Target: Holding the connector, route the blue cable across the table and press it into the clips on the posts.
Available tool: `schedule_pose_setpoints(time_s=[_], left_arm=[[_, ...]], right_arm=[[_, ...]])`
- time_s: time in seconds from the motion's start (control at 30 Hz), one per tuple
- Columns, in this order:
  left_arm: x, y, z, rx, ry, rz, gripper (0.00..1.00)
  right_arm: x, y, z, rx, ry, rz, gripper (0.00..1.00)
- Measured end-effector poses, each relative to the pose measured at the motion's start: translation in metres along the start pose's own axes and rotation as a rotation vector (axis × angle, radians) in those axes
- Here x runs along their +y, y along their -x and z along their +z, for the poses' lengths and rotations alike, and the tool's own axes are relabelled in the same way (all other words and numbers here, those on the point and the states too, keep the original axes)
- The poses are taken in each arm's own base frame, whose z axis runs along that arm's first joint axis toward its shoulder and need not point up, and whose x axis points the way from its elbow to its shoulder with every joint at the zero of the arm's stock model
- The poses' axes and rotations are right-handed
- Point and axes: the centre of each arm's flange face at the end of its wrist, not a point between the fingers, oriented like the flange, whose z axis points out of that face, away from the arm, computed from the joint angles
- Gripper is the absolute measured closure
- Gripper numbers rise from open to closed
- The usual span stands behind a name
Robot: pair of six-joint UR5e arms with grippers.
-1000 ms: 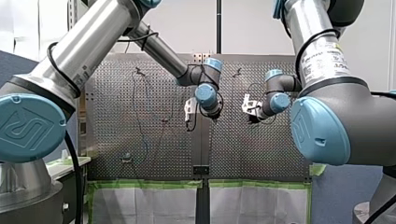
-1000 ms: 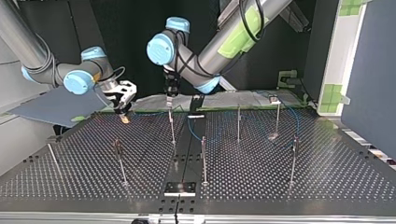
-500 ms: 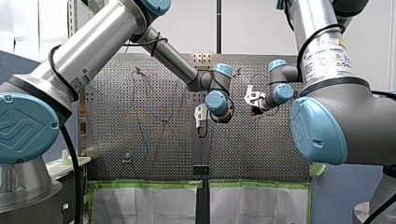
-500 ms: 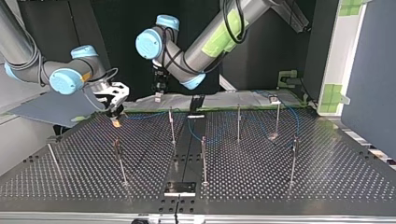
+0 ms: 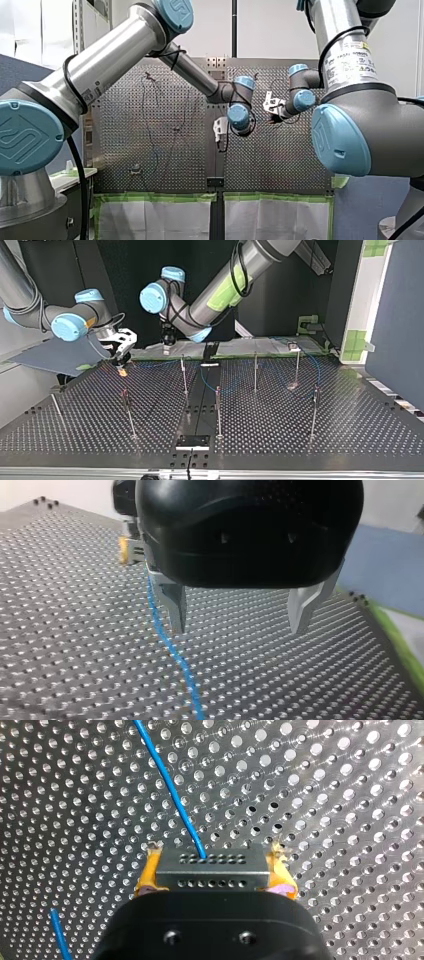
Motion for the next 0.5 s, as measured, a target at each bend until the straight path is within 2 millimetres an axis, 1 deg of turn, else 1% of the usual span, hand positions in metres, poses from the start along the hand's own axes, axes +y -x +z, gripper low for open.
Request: schedule_pose_setpoints(time_s=[0.37,0.5], left_arm=[[-0.012,0.038,0.015,-0.077,0.004,-0.063,0.01],[-0.012,0.039,0.018,-0.075,0.003,-0.068,0.01]], right_arm=[[0.000,0.001,0.000,-0.001,0.000,0.001,1.00],[0.000,0.001,0.000,-0.001,0.000,0.002,1.00]])
